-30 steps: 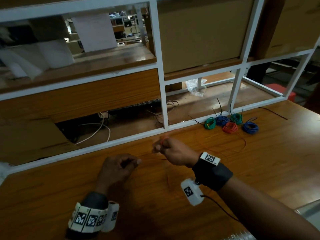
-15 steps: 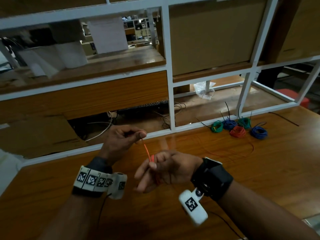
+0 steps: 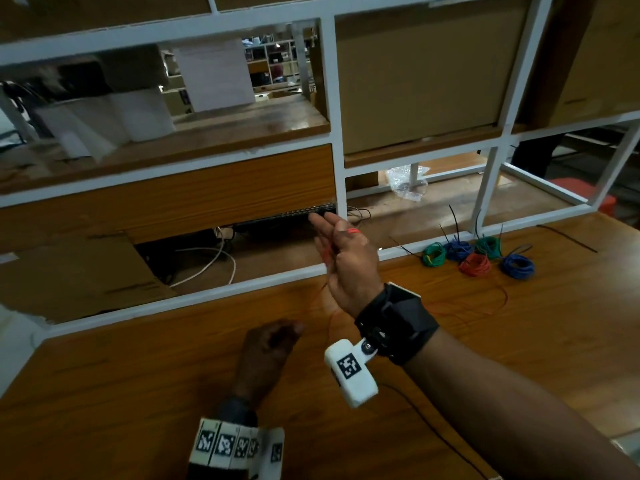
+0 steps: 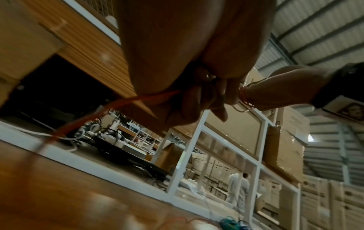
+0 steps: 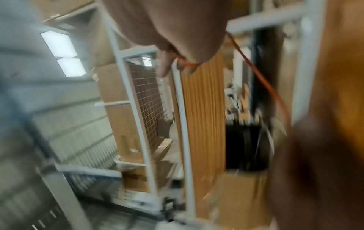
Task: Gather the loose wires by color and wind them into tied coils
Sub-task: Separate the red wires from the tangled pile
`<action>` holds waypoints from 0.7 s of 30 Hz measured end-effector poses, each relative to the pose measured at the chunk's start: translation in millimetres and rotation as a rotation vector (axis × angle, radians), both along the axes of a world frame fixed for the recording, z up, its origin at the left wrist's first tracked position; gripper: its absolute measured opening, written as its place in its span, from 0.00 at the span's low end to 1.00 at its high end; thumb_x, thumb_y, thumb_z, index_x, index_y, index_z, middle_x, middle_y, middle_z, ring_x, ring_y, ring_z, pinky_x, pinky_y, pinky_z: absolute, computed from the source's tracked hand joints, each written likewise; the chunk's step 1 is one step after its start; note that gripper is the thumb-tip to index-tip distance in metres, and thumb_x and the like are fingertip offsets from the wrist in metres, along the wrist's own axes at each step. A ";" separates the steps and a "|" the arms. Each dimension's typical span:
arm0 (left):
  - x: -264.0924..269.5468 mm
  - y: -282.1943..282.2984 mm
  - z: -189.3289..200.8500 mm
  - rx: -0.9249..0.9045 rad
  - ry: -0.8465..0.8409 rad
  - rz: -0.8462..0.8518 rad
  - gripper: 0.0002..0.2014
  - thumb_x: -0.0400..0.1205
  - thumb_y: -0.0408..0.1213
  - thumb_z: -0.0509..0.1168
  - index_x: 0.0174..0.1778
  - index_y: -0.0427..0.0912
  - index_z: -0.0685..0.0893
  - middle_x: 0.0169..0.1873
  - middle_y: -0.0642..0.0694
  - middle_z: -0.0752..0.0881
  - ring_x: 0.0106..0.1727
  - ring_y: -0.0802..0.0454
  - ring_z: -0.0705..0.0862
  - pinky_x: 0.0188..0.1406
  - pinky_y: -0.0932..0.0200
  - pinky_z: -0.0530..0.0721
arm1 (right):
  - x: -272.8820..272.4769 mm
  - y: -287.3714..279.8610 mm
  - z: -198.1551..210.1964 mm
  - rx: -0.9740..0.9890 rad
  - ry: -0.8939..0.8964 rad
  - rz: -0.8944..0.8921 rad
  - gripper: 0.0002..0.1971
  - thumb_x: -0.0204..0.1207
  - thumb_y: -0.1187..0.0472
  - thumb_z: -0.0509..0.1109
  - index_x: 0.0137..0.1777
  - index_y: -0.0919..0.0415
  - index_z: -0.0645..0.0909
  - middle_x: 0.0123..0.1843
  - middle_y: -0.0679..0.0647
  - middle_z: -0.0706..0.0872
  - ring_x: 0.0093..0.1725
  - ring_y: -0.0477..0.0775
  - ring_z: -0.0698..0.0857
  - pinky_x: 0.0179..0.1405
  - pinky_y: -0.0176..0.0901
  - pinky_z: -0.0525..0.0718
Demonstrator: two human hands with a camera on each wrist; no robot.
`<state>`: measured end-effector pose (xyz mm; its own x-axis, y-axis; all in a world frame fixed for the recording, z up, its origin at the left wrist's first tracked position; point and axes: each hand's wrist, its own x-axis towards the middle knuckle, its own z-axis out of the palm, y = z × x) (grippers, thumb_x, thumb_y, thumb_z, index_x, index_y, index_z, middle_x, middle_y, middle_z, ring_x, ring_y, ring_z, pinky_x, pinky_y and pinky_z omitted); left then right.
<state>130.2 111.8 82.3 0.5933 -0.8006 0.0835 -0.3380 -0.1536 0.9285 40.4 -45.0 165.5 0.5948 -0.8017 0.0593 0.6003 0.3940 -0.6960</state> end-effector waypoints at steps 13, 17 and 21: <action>59.5 27.9 48.9 -0.047 -0.466 0.040 0.04 0.78 0.43 0.75 0.45 0.59 0.90 0.41 0.64 0.90 0.44 0.62 0.88 0.40 0.64 0.87 | -13.8 7.4 -58.1 -1.028 0.966 0.696 0.17 0.93 0.48 0.57 0.64 0.53 0.85 0.45 0.47 0.85 0.38 0.44 0.79 0.39 0.40 0.79; 78.3 21.1 65.9 -0.112 -0.485 0.064 0.03 0.78 0.44 0.75 0.45 0.54 0.93 0.45 0.57 0.92 0.46 0.60 0.89 0.44 0.54 0.88 | -16.9 16.3 -61.6 -0.691 0.763 0.861 0.22 0.89 0.37 0.58 0.67 0.47 0.86 0.65 0.46 0.91 0.68 0.49 0.87 0.77 0.56 0.78; 80.4 13.7 78.1 -0.086 -0.446 -0.034 0.04 0.77 0.46 0.75 0.45 0.54 0.93 0.44 0.56 0.92 0.47 0.58 0.90 0.45 0.53 0.89 | -22.6 16.5 -49.4 -0.652 0.645 0.994 0.19 0.91 0.47 0.60 0.68 0.59 0.82 0.67 0.55 0.90 0.73 0.56 0.85 0.82 0.63 0.74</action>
<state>210.6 125.5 160.3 0.4577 -0.7980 0.3919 -0.7115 -0.0644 0.6997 17.8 -28.5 116.1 0.9678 0.0478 -0.2473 -0.2455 -0.0407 -0.9685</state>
